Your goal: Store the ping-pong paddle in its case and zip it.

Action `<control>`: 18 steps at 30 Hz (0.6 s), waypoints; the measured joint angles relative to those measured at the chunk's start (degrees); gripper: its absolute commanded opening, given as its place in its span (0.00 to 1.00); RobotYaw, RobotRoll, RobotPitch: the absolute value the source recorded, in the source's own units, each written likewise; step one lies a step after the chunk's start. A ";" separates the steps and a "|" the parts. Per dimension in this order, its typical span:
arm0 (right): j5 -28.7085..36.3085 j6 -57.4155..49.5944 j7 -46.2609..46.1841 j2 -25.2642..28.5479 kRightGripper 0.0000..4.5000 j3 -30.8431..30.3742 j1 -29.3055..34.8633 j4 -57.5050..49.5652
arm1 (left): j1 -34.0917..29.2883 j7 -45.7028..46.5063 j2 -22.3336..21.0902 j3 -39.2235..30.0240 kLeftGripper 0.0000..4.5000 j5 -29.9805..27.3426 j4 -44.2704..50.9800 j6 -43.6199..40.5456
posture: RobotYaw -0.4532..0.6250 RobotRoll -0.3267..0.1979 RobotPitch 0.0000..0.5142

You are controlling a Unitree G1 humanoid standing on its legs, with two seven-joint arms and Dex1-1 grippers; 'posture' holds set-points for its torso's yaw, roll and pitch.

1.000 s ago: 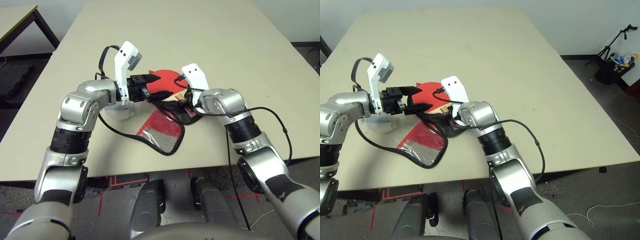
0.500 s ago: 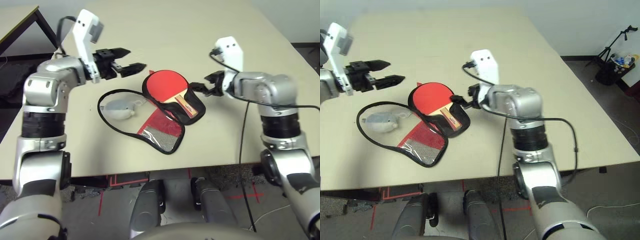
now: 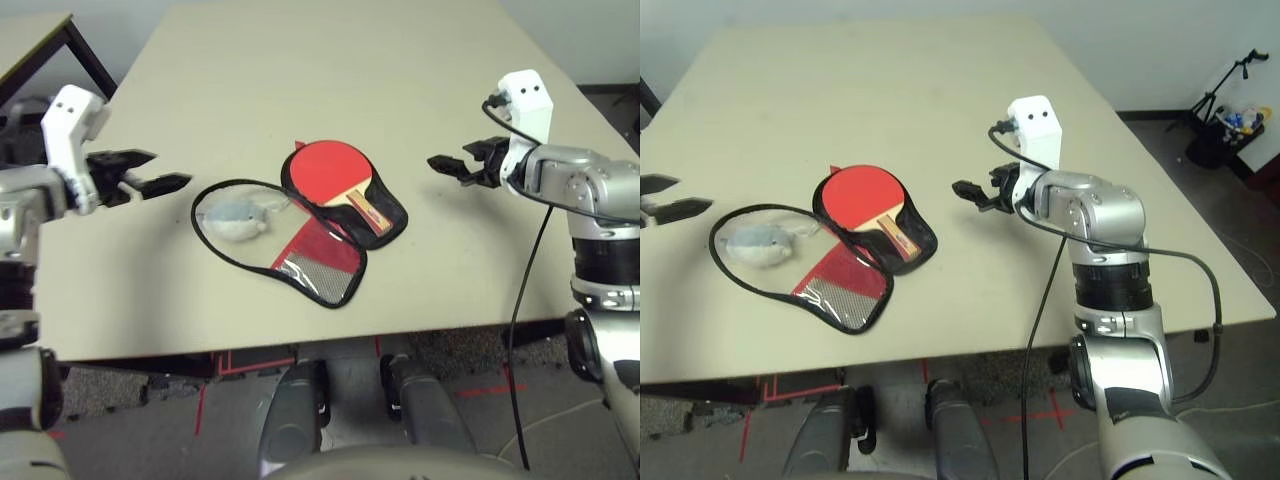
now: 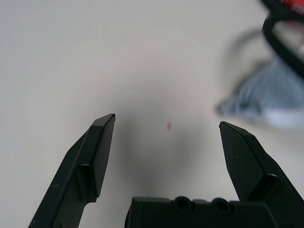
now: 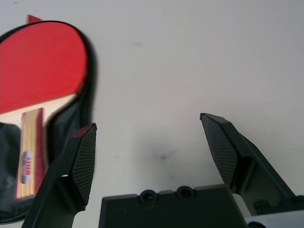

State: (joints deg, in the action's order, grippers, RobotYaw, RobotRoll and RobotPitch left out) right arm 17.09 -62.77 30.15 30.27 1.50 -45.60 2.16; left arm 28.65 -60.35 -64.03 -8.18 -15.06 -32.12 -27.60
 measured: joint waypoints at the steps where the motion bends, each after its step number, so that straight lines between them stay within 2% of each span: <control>1: 0.04 0.20 0.02 -0.06 1.00 -0.02 -0.01 -0.04 | -0.58 -0.82 -0.41 0.03 1.00 0.33 0.01 0.24 | 0.49 0.62 0.29; 6: 0.07 0.52 0.00 -0.09 1.00 -0.02 -0.01 -0.06 | -5.28 -5.31 -1.61 0.07 1.00 0.48 5.46 -1.12 | 0.49 0.62 0.29; 12: 0.19 1.72 1.32 0.13 1.00 -0.22 0.07 -0.08 | -5.78 -8.47 -1.53 0.38 1.00 -2.11 15.62 -6.56 | 0.49 0.62 0.30; 18: 4.40 12.71 17.39 3.13 1.00 -5.11 3.08 -7.08 | -3.04 -9.48 -0.13 3.88 1.00 -3.65 24.05 -12.75 | 0.47 0.62 0.31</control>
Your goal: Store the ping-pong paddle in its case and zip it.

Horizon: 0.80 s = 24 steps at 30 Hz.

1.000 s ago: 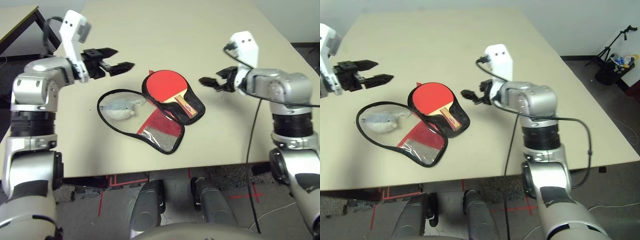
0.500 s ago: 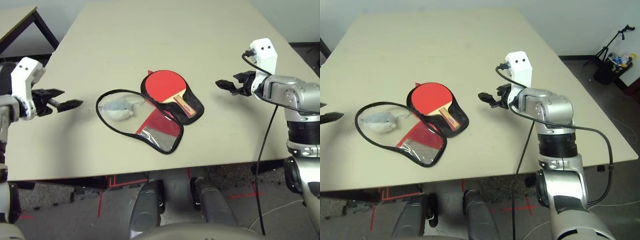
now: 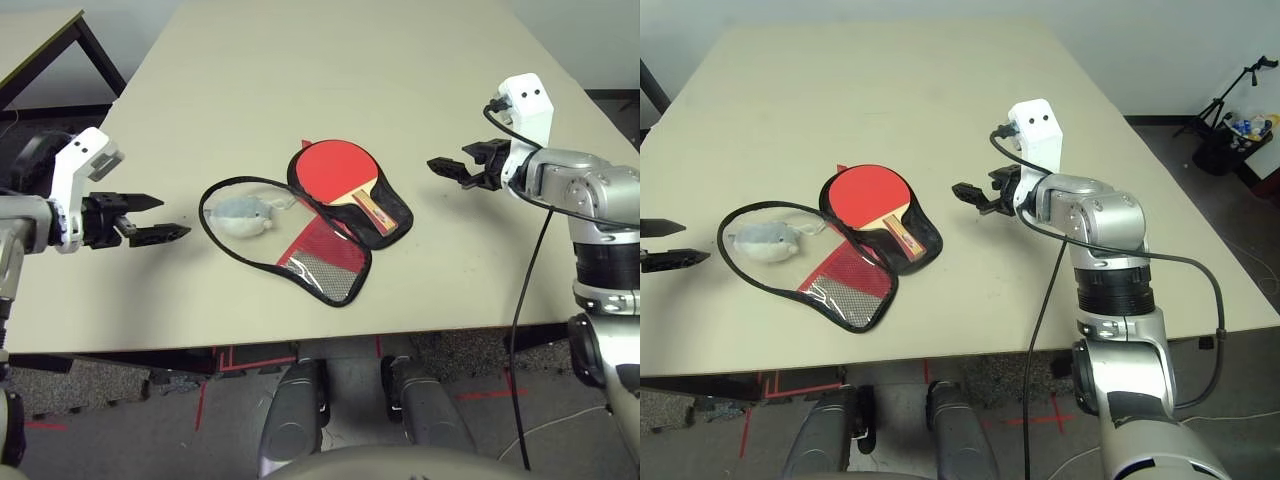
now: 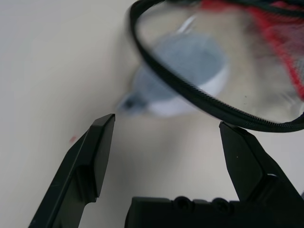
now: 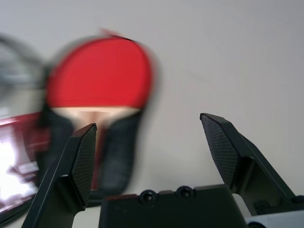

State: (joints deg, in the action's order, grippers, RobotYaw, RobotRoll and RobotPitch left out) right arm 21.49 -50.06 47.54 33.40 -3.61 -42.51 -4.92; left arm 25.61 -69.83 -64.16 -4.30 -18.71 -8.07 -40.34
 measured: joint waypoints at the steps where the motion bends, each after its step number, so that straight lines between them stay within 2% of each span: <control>1: 0.99 0.67 1.95 -0.03 1.00 -0.37 0.38 -1.23 | 0.51 -0.12 0.04 0.49 1.00 -0.30 1.14 -0.74 | 0.47 0.62 0.31; 9: 4.21 2.41 8.31 0.09 1.00 -2.40 0.87 -5.91 | 4.53 -0.30 3.12 4.13 1.00 -1.73 5.17 -4.63 | 0.46 0.62 0.31; 17: 4.25 2.63 8.89 1.25 1.00 -2.82 -0.57 -4.79 | 16.03 1.34 11.31 6.15 1.00 -2.06 3.98 -5.91 | 0.45 0.62 0.32; 24: 3.54 3.10 8.78 2.41 1.00 -2.73 -2.02 -2.17 | 25.50 4.94 20.85 8.23 1.00 0.65 -7.18 -0.05 | 0.44 0.62 0.33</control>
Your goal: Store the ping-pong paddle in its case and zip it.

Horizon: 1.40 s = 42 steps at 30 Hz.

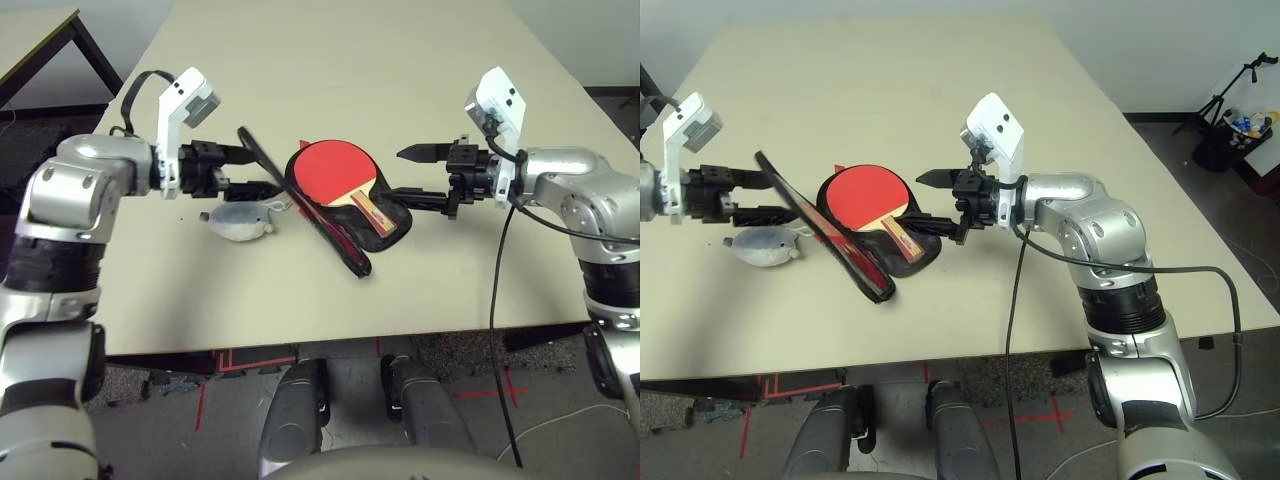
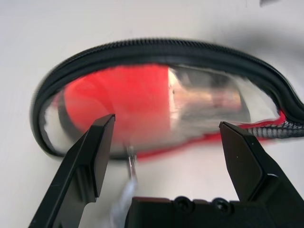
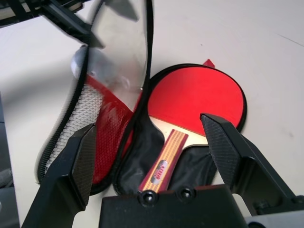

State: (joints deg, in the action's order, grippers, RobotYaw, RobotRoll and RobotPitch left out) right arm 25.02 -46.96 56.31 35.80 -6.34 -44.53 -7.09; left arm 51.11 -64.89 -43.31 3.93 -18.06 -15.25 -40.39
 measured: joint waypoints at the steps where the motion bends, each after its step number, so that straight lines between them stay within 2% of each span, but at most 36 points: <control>1: -0.14 0.01 -0.14 0.02 1.00 0.02 -0.26 0.42 | 0.95 0.32 1.00 0.11 1.00 0.23 -1.55 0.74 | 0.44 0.62 0.34; 8: -1.23 -0.90 -4.29 -0.78 1.00 0.44 -1.65 4.35 | 7.82 3.03 9.50 1.71 1.00 4.69 -17.89 10.07 | 0.43 0.62 0.34; 13: -1.14 -5.21 -7.45 -1.07 1.00 1.07 -2.17 7.46 | 9.83 3.31 10.50 1.42 1.00 5.28 -19.76 13.32 | 0.44 0.62 0.32; 17: 0.22 -14.83 -10.09 -2.15 1.00 3.05 -3.60 12.36 | 9.00 3.50 8.52 -0.57 1.00 4.26 -12.09 11.68 | 0.46 0.62 0.31; 19: 0.29 -17.44 -10.33 -2.19 1.00 3.06 -3.34 14.83 | 6.23 3.51 6.23 -2.24 1.00 2.24 -4.79 7.49 | 0.47 0.62 0.31; 23: 0.67 -23.69 -10.82 -2.24 1.00 3.02 -2.91 19.53 | -4.06 3.70 4.37 -4.14 1.00 -4.36 11.54 -4.73 | 0.49 0.62 0.31; 28: 1.47 -27.63 -11.41 -3.51 1.00 3.79 -2.93 22.51 | -9.39 6.35 3.98 -4.88 1.00 -8.92 21.43 -12.88 | 0.50 0.62 0.31; 34: 2.41 -32.20 -12.10 -5.38 1.00 5.11 -2.92 23.75 | -13.71 10.35 6.21 -4.69 1.00 -11.70 26.63 -16.23 | 0.51 0.62 0.32; 42: 4.19 -35.75 -13.66 -8.69 1.00 5.90 -2.20 23.50 | -15.46 13.11 8.73 -2.81 1.00 -12.67 26.81 -15.90 | 0.49 0.62 0.31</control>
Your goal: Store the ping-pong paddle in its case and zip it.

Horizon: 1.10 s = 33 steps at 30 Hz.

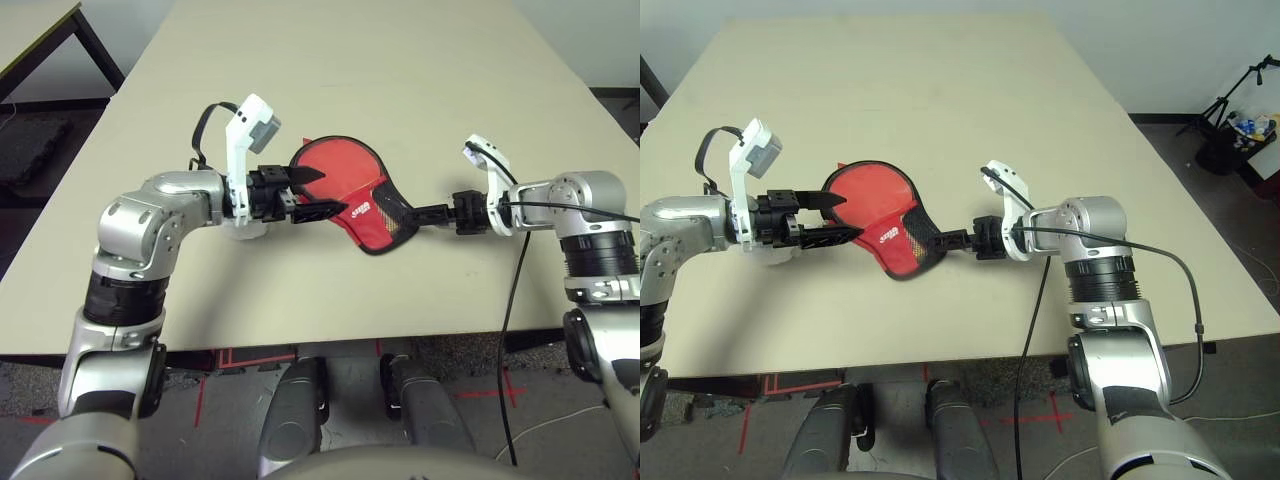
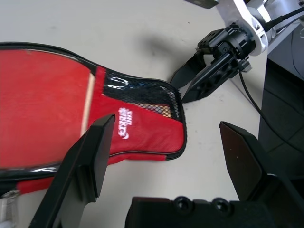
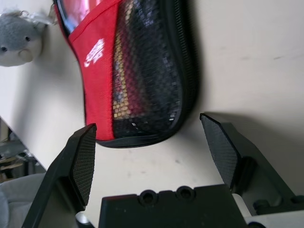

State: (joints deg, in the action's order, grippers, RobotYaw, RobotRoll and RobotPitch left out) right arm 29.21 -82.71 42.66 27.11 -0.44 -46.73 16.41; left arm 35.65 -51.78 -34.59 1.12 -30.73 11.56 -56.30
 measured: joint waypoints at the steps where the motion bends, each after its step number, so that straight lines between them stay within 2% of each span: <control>1: 0.05 -0.03 -0.40 -0.38 1.00 0.32 0.02 0.00 | 0.00 0.19 0.11 0.05 1.00 -0.05 -0.08 0.24 | 0.49 0.62 0.31; 6: 0.04 0.12 -2.46 -3.56 1.00 2.43 -0.25 1.09 | 0.06 0.84 0.99 0.57 1.00 -0.26 -0.30 0.82 | 0.48 0.62 0.33; 13: -0.13 3.63 -7.37 -10.80 1.00 7.84 -3.54 9.14 | 0.24 1.63 2.22 1.87 1.00 -0.71 -0.32 0.95 | 0.49 0.62 0.35; 17: -0.22 5.92 -8.97 -13.00 1.00 9.11 -5.22 12.94 | 0.20 2.10 2.52 2.12 1.00 -0.90 -0.31 1.00 | 0.50 0.62 0.35; 20: -0.39 6.97 -9.17 -13.32 0.89 9.07 -5.47 13.91 | 0.17 2.20 2.50 2.11 1.00 -0.97 -0.29 1.00 | 0.50 0.62 0.35; 26: -0.96 7.39 -10.37 -13.32 0.45 8.71 -4.90 13.82 | -0.02 2.44 1.87 2.11 1.00 -1.16 -0.24 1.00 | 0.50 0.62 0.35; 32: -0.38 4.84 -12.15 -13.25 0.02 9.03 -3.00 7.69 | -0.10 2.76 1.80 2.11 1.00 -1.24 -0.20 0.99 | 0.49 0.62 0.35; 33: -0.14 3.86 -12.66 -13.22 0.01 9.25 -2.28 5.80 | -0.13 2.78 1.80 2.11 1.00 -1.26 -0.19 0.99 | 0.49 0.62 0.35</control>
State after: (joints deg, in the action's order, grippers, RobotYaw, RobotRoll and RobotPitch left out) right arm 29.08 -78.85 30.00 13.90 8.81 -49.01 22.20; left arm 35.52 -49.00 -32.79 3.22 -32.00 11.37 -55.30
